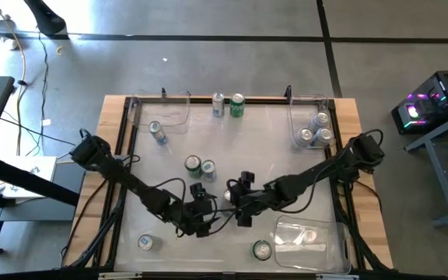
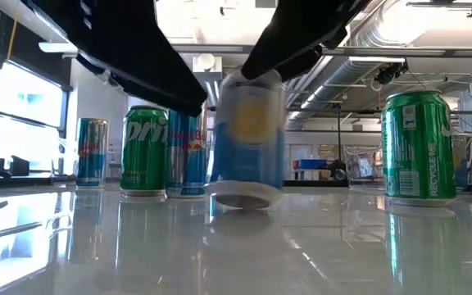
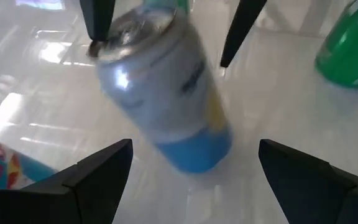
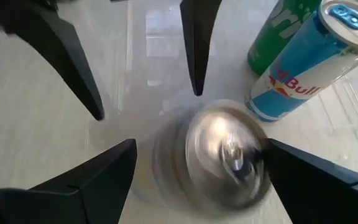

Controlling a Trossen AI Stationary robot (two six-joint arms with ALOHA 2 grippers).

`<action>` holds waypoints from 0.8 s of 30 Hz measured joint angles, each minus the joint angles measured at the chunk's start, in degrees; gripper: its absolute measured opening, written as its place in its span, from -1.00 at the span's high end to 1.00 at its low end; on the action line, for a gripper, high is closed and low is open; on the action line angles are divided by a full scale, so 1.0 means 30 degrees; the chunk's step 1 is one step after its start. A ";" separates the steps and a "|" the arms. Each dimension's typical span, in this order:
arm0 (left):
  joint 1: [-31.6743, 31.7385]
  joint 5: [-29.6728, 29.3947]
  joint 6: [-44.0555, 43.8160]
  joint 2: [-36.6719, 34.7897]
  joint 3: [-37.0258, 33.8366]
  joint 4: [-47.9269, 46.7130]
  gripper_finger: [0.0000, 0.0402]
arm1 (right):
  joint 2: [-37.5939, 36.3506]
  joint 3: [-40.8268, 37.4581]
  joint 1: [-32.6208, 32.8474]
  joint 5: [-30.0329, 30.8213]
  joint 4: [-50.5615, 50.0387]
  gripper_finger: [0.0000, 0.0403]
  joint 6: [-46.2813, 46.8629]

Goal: Sort soda cans
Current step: Put the blue white soda can into the top right transparent bin

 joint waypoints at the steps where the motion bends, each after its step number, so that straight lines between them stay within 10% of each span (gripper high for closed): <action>1: 0.0021 0.0131 0.0126 0.0074 0.0001 0.0214 -0.71 | 0.0000 0.0000 -0.0047 0.0003 -0.0049 -0.70 -0.0007; 24: 0.0068 0.0271 0.0050 0.0058 0.0022 0.0325 -0.71 | -0.0028 -0.0051 0.1878 -0.1149 -0.2181 -0.70 0.1876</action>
